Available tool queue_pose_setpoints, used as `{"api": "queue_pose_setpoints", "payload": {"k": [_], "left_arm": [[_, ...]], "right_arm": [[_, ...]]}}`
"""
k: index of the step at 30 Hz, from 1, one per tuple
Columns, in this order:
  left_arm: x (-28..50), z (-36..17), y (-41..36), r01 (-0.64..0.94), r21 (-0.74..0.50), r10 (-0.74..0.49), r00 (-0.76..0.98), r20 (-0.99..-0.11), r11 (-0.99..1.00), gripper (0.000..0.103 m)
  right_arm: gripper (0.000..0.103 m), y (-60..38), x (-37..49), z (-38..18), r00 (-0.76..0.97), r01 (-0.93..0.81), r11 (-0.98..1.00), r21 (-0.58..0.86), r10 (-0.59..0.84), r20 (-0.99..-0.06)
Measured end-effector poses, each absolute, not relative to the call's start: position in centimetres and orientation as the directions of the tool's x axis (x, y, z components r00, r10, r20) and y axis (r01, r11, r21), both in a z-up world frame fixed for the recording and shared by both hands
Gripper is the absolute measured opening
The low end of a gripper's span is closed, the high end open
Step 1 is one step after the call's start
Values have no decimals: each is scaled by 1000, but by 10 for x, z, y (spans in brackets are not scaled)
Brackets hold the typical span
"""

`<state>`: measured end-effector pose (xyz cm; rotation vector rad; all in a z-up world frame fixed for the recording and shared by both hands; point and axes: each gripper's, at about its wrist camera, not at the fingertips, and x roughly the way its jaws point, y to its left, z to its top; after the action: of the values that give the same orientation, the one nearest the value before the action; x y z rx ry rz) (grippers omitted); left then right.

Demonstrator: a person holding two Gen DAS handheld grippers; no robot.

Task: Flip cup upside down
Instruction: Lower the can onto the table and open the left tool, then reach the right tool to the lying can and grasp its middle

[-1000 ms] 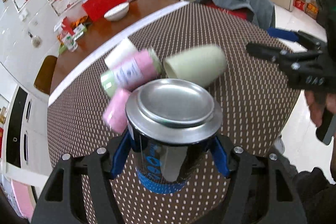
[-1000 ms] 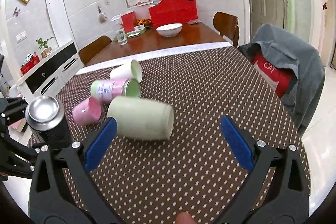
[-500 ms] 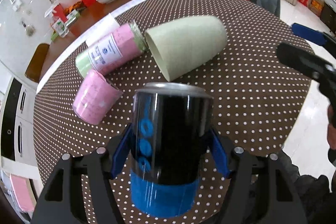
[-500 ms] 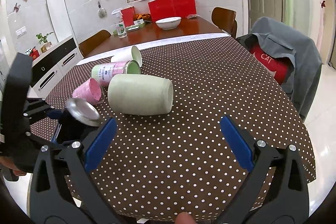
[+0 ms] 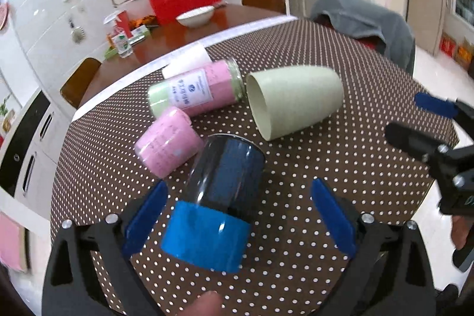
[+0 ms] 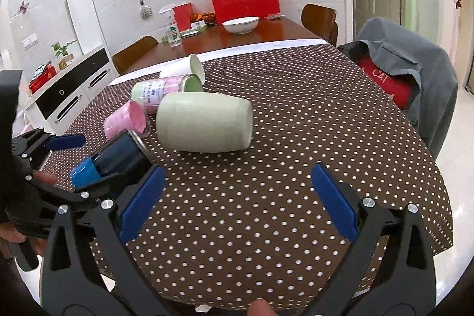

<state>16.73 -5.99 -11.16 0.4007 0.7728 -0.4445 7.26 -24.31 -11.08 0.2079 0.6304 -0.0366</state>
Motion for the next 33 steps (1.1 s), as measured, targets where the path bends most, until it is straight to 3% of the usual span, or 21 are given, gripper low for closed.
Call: {"api": "queue_pose_setpoints", "payload": {"k": [15,33], "left_arm": [[126,-94,-4,405,72,-263,707,-656,911,96],[87,-76,28,295,35,-224,791,-570,955,96]], "right_arm": [[97,-213,74,-93,819,58,982,179,56,-571],[97,-187,75,-78,817,13,983,181,94,-569]]}}
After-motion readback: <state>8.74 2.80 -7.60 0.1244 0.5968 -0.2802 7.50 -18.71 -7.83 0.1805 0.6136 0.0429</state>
